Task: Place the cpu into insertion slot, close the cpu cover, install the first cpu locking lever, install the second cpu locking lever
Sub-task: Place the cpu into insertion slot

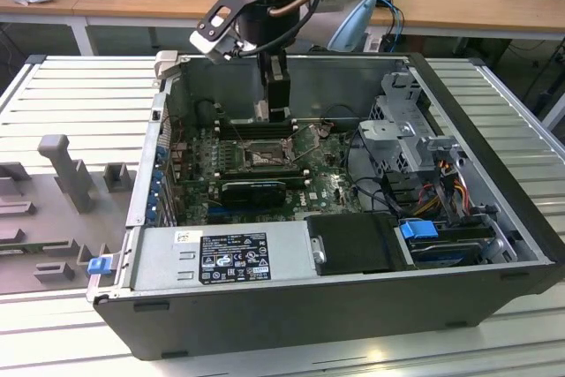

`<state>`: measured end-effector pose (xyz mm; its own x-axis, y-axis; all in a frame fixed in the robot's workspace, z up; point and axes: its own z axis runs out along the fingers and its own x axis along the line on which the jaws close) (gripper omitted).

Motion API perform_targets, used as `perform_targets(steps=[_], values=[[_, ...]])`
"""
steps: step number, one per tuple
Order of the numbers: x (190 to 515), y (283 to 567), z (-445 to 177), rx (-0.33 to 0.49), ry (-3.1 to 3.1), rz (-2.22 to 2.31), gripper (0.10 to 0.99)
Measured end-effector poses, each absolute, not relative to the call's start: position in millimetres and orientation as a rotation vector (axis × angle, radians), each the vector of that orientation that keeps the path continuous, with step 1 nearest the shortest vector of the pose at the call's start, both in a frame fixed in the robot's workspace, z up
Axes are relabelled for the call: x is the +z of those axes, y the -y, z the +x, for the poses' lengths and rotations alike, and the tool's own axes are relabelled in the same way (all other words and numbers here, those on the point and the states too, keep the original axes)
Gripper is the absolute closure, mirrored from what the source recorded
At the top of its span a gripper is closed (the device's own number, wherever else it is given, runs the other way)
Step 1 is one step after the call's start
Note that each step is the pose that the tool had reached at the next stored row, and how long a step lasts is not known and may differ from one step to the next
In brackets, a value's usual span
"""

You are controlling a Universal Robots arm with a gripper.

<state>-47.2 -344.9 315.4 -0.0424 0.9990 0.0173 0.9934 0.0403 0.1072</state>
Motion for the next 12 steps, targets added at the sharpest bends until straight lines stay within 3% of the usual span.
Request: perform_targets(steps=[12], values=[[284, 334, -47, 0.138, -2.22, 2.13, 0.561]])
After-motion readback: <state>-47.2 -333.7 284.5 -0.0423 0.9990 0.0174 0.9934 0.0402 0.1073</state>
